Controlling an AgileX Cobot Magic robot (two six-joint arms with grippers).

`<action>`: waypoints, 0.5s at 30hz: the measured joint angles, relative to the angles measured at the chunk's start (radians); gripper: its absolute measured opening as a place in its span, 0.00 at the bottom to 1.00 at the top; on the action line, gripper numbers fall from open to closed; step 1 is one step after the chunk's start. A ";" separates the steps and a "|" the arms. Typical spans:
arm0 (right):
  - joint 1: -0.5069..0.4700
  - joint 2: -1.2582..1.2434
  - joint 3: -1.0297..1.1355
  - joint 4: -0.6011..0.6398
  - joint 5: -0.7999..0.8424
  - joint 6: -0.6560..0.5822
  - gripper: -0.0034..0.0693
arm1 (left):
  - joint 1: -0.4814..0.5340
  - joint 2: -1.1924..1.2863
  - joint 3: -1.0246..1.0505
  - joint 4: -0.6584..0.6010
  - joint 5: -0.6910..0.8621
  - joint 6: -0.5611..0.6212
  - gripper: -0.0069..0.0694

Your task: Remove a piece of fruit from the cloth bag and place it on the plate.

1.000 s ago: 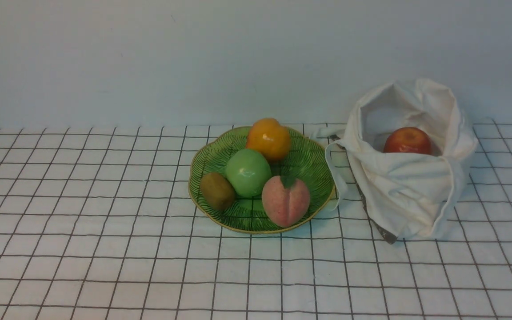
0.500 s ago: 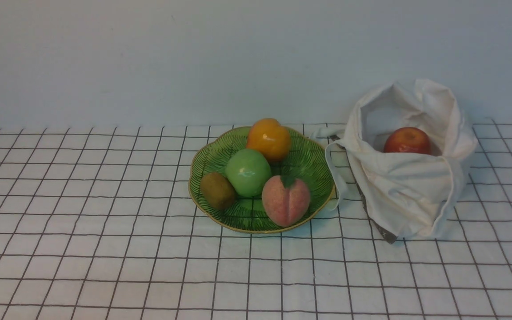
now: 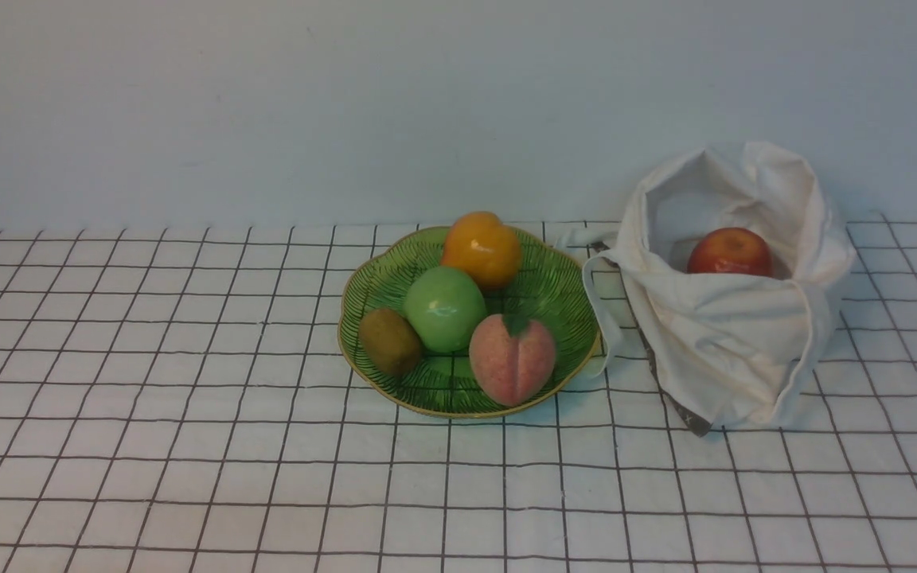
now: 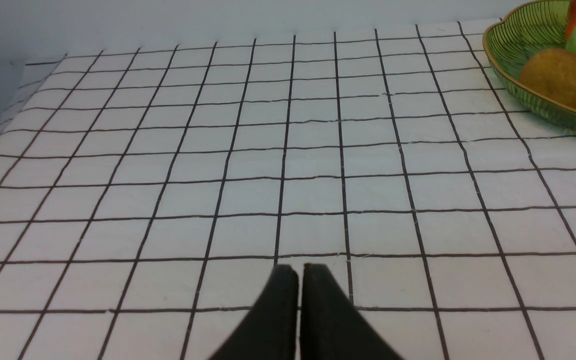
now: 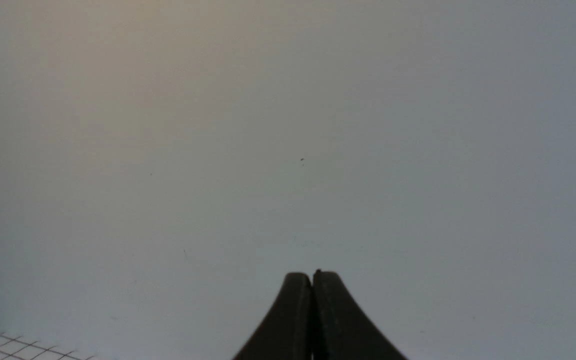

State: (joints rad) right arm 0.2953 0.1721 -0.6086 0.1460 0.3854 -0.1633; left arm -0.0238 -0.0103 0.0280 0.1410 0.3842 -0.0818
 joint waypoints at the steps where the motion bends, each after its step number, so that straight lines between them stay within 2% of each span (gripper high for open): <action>1: 0.000 0.000 0.000 0.000 0.004 0.000 0.03 | 0.000 0.000 0.000 0.000 0.000 0.000 0.08; 15: 0.000 0.000 0.022 0.017 0.025 0.001 0.03 | 0.000 0.000 0.000 0.000 0.000 0.000 0.08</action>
State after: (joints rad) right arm 0.2953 0.1721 -0.5870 0.1626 0.4101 -0.1623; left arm -0.0238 -0.0103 0.0280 0.1410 0.3842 -0.0818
